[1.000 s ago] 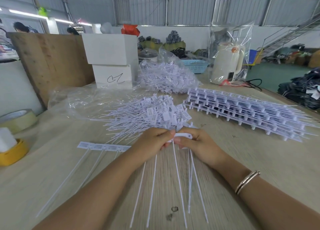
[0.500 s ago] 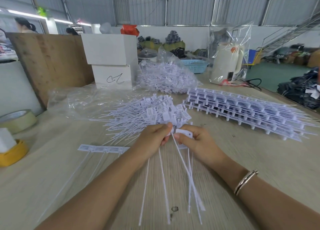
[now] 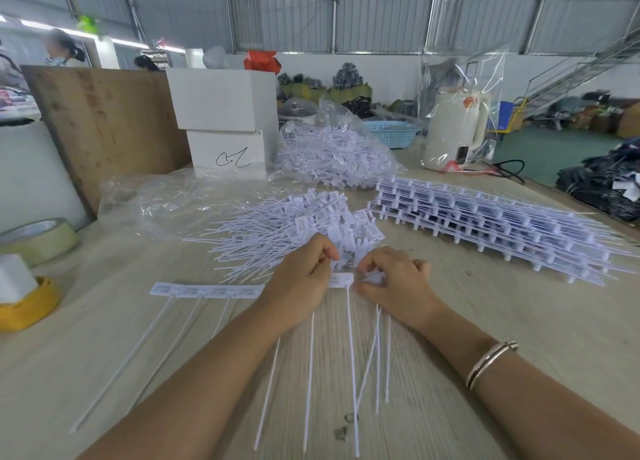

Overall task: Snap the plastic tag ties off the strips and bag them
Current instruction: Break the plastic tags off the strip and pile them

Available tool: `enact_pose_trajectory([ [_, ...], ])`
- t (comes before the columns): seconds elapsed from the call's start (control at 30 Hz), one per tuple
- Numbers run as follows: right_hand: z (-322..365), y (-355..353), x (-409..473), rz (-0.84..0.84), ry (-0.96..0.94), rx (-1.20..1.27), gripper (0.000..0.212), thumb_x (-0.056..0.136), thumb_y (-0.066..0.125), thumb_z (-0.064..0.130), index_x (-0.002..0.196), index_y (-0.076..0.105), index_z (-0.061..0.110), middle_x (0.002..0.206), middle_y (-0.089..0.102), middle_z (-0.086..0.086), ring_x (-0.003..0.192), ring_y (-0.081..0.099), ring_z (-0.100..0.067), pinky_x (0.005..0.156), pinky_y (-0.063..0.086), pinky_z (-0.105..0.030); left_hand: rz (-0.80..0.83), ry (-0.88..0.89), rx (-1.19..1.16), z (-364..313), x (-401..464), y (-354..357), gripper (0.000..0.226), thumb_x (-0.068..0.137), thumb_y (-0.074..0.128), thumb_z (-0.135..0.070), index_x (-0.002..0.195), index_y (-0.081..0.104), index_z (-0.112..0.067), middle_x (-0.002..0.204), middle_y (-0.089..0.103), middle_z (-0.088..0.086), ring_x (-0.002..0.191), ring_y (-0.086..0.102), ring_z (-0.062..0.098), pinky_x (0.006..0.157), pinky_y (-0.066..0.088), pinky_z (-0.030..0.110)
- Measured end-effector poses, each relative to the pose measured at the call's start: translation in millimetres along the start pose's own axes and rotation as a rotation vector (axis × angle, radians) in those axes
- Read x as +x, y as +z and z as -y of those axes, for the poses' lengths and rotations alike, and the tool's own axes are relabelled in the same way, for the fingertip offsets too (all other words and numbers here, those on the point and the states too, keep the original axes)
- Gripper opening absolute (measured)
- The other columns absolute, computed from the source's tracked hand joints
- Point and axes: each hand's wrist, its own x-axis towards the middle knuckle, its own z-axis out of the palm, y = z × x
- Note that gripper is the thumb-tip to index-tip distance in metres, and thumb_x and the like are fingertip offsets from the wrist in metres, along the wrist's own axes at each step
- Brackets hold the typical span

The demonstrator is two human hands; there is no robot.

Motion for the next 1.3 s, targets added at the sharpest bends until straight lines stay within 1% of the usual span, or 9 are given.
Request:
enact_pose_trajectory([
  [0.13,8.5,-8.3,-2.7,-0.128,-0.091,0.332,0.02,0.091,0.056,0.033,0.071,0.055,0.039,0.077,0.054,0.014,0.084,0.051,-0.01,0.084,0.03,-0.036,0.029,0.097,-0.003,-1.9,-0.4,3.9,0.042,0.084,0.041,0.007,0.087,0.043,-0.036,0.081,0.046,-0.004,0.065,0.038,0.003,0.06,0.032,0.017],
  [0.2,14.5,-12.6,-6.7,-0.004,-0.117,0.477,0.022,0.093,0.05,0.034,0.073,0.057,0.041,0.075,0.055,0.011,0.083,0.051,-0.013,0.088,0.036,-0.041,0.03,0.15,-0.012,-6.1,-1.8,6.8,0.047,0.081,0.042,0.012,0.088,0.043,-0.034,0.085,0.045,-0.004,0.068,0.039,-0.002,0.063,0.033,0.011],
  [0.3,15.8,-8.5,-8.8,0.223,-0.155,0.43,0.026,0.091,0.053,0.032,0.083,0.071,0.015,0.084,0.062,-0.011,0.089,0.055,-0.023,0.094,0.037,-0.044,0.002,0.213,-0.019,-9.1,-2.8,8.2,0.044,0.079,0.045,0.015,0.093,0.045,-0.027,0.083,0.042,-0.01,0.073,0.041,-0.007,0.067,0.034,0.007],
  [0.43,12.8,-12.3,-7.9,0.195,-0.165,0.601,0.029,0.089,0.059,0.019,0.08,0.063,-0.008,0.079,0.058,-0.024,0.071,0.052,-0.021,0.073,0.041,-0.024,0.051,0.171,0.108,-4.8,-2.2,0.3,0.017,0.091,0.051,-0.012,0.095,0.048,-0.028,0.081,0.052,-0.011,0.069,0.047,0.001,0.062,0.038,0.017],
  [0.53,10.1,-12.8,-7.1,0.163,-0.129,0.672,0.039,0.086,0.056,0.03,0.079,0.059,-0.007,0.077,0.056,-0.024,0.071,0.049,-0.014,0.072,0.038,-0.027,0.115,0.101,0.284,1.9,-1.5,-4.5,0.023,0.095,0.046,-0.037,0.073,0.047,-0.032,0.059,0.049,-0.01,0.056,0.046,0.007,0.057,0.035,0.029],
  [0.67,11.1,-14.1,-8.9,0.257,-0.117,0.684,0.024,0.081,0.057,0.039,0.07,0.06,0.017,0.067,0.05,-0.002,0.062,0.044,-0.008,0.062,0.035,-0.019,0.14,0.034,0.138,2.2,1.1,-3.8,0.042,0.094,0.051,-0.034,0.055,0.043,-0.021,0.049,0.036,-0.008,0.048,0.036,0.008,0.055,0.027,0.029],
  [0.83,7.9,-11.0,-8.0,0.234,-0.151,0.705,0.016,0.087,0.062,0.014,0.072,0.057,0.015,0.061,0.042,0.0,0.054,0.036,-0.007,0.055,0.03,-0.02,0.16,-0.091,-0.103,-1.1,3.6,-2.6,0.038,0.094,0.054,-0.029,0.057,0.056,-0.019,0.052,0.048,-0.005,0.051,0.045,0.008,0.058,0.035,0.024],
  [1.0,12.7,-8.6,-7.7,0.092,-0.152,0.803,0.023,0.078,0.064,0.031,0.068,0.058,0.012,0.062,0.045,-0.024,0.059,0.041,-0.022,0.061,0.032,-0.034,0.109,-0.165,-0.359,-4.5,4.7,-1.6,0.034,0.095,0.052,-0.024,0.064,0.057,-0.01,0.044,0.048,-0.013,0.045,0.044,0.002,0.051,0.037,0.011],
  [1.3,18.1,-8.8,-9.8,-0.062,-0.215,0.77,0.025,0.079,0.066,0.03,0.062,0.054,0.016,0.056,0.047,-0.019,0.054,0.042,-0.017,0.058,0.034,-0.03,0.105,-0.169,-0.425,-9.6,2.3,-1.4,0.037,0.096,0.049,-0.023,0.065,0.057,-0.003,0.044,0.044,-0.012,0.044,0.042,0.003,0.048,0.035,0.01],
])
